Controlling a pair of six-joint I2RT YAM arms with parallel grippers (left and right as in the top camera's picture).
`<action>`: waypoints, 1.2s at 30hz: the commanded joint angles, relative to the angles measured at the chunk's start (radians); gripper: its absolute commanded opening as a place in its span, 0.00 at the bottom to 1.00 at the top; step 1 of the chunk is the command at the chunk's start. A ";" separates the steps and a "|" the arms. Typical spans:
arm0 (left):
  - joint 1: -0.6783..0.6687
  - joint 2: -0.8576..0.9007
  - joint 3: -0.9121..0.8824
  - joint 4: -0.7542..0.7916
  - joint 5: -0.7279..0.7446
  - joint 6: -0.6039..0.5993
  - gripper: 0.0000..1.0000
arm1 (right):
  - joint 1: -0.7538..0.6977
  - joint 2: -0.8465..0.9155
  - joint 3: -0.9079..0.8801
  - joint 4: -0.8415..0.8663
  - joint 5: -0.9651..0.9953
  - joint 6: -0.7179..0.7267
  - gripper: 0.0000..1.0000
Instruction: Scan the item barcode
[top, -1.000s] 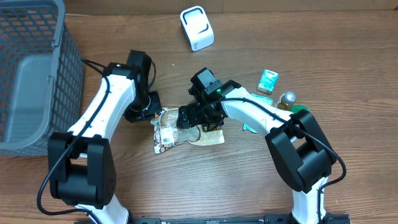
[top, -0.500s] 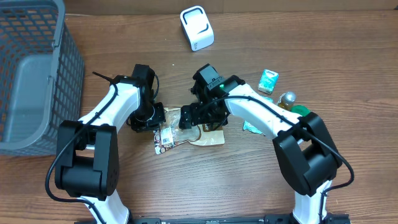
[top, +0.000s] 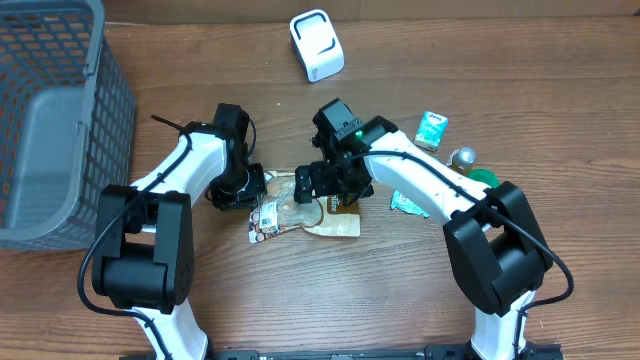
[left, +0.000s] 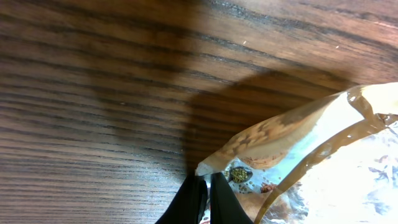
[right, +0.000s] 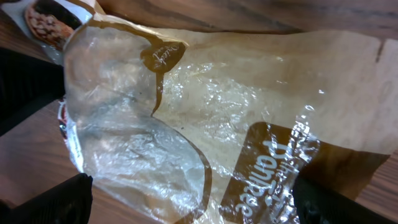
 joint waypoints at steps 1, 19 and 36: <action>0.002 0.048 -0.018 0.003 -0.007 -0.013 0.04 | -0.005 -0.032 0.092 -0.021 0.030 0.001 1.00; 0.002 0.048 -0.018 0.002 -0.007 -0.005 0.04 | 0.020 0.053 0.073 -0.068 0.088 0.107 1.00; 0.002 0.048 -0.018 0.002 -0.007 0.002 0.04 | -0.005 0.071 0.074 -0.043 0.151 0.177 1.00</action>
